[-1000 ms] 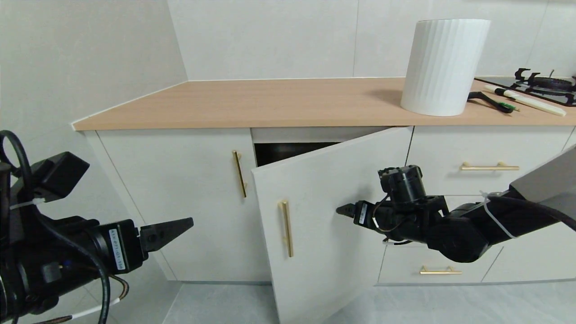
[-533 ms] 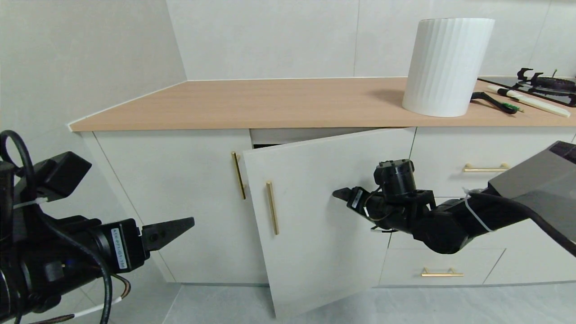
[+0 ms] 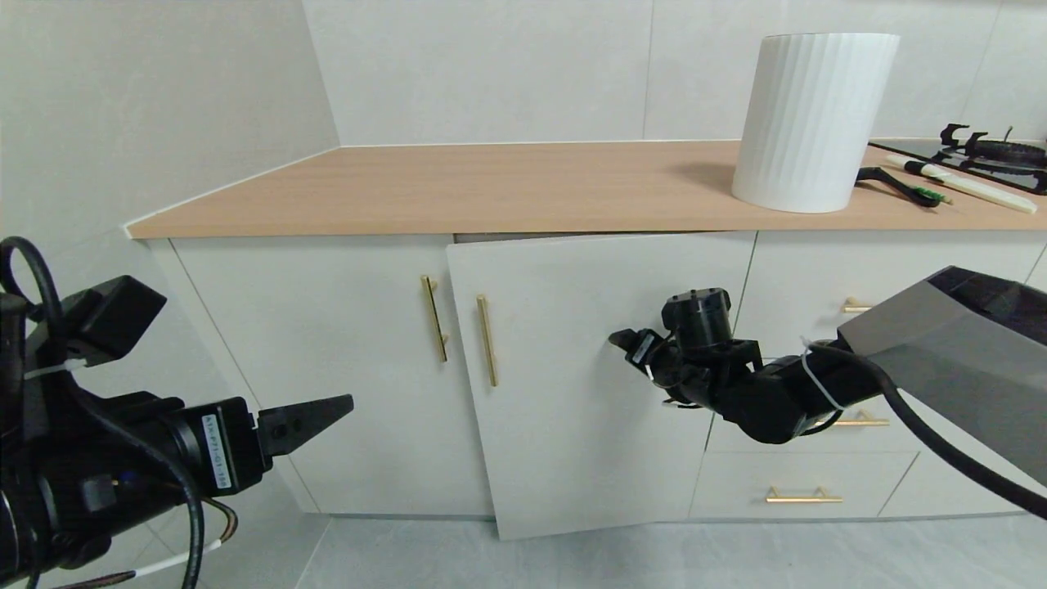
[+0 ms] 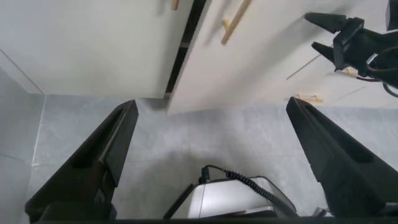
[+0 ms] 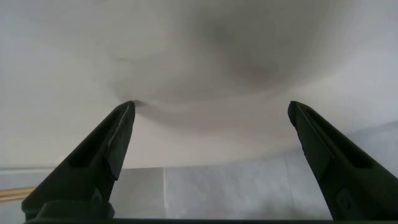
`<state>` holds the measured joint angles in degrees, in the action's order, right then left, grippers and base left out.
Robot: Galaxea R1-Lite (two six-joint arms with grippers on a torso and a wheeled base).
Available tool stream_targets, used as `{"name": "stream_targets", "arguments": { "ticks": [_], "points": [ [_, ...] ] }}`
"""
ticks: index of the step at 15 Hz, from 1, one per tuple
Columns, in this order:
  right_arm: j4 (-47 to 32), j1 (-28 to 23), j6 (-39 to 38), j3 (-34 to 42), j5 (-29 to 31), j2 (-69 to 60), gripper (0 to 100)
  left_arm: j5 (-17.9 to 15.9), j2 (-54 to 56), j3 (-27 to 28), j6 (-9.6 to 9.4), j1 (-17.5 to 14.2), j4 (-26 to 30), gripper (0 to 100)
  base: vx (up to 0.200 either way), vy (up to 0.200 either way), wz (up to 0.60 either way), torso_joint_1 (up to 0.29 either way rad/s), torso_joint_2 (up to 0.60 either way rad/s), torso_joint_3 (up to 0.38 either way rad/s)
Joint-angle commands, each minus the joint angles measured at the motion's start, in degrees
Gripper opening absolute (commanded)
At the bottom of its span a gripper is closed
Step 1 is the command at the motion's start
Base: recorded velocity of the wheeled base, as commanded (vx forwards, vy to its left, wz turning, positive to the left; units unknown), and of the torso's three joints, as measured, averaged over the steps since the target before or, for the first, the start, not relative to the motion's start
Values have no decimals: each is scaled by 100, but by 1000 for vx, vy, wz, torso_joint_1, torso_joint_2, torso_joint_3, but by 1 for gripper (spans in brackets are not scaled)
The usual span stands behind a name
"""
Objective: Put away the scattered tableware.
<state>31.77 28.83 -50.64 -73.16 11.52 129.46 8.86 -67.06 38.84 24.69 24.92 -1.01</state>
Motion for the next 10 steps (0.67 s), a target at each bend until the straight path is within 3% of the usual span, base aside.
{"name": "stream_targets", "arguments": {
  "ticks": [1, 10],
  "points": [
    [5, -79, -25, -120, 52, 114, 100, 1, -9, 1, 1, -4, -4, 100, 0, 0, 0, 0, 0, 0],
    [-162, -273, -34, -428, 404, 351, 100, 1, -44, 1, 1, -22, -4, 100, 0, 0, 0, 0, 0, 0]
  ]
}}
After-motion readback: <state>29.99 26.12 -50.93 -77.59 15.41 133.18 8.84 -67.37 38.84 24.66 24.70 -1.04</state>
